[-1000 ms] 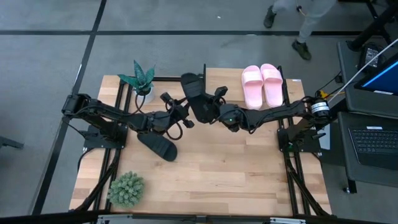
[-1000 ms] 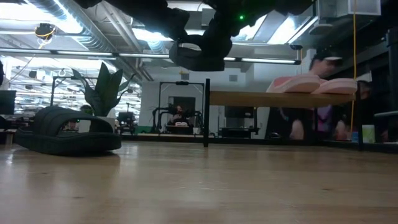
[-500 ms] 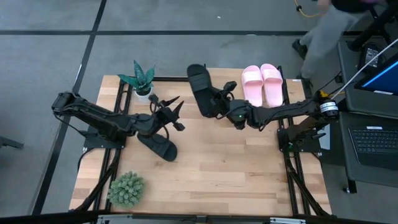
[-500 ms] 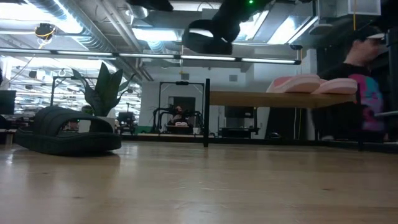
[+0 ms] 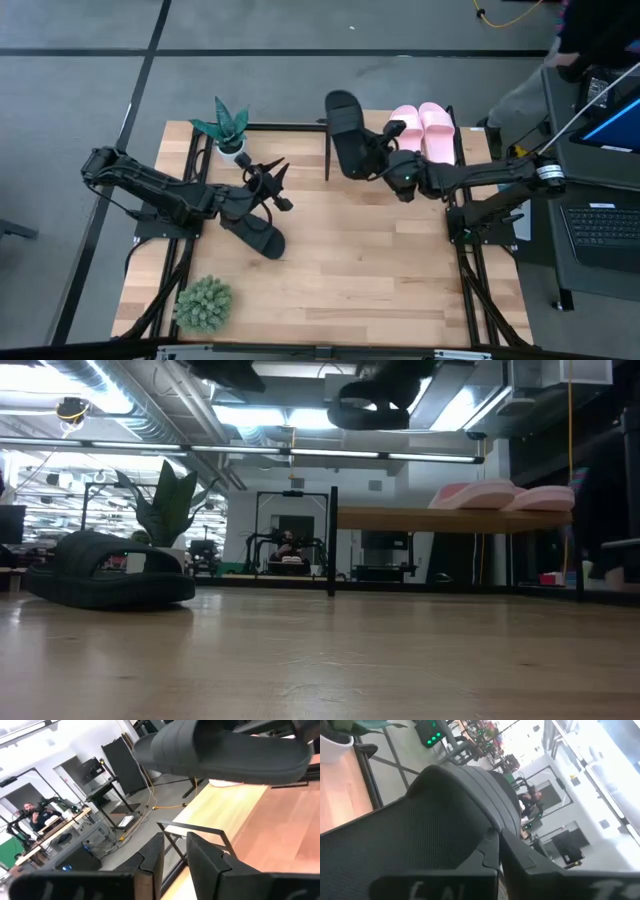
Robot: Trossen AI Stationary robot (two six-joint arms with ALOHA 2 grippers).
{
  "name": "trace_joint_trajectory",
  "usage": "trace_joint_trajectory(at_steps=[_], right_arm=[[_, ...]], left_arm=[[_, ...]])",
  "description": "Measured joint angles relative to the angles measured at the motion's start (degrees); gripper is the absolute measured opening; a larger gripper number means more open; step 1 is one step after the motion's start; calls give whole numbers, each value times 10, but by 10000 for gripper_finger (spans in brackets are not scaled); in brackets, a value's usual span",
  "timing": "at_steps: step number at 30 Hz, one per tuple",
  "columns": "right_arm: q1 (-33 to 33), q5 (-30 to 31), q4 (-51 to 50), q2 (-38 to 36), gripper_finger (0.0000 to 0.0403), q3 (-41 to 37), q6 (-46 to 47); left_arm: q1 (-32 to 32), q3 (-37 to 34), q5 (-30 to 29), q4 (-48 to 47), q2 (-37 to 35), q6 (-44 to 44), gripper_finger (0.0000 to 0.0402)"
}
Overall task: Pick and place slides into the shelf
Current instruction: Put the top black slide on the shelf
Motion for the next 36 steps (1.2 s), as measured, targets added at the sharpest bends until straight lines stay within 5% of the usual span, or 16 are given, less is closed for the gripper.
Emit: trace_joint_trajectory(at_steps=[8,17,23,36], right_arm=[[-36,-4,-48,-44,6,0,40],[-88,-123,-202,-50,6,81,131],[-118,-131,-286,-48,6,140,165],[-163,-223,-404,-46,6,140,268]], left_arm=[[3,0,0,-1,0,-7,60],[3,0,0,-1,0,-7,53],[3,0,0,-2,0,-7,53],[4,0,0,-16,0,-11,53]])
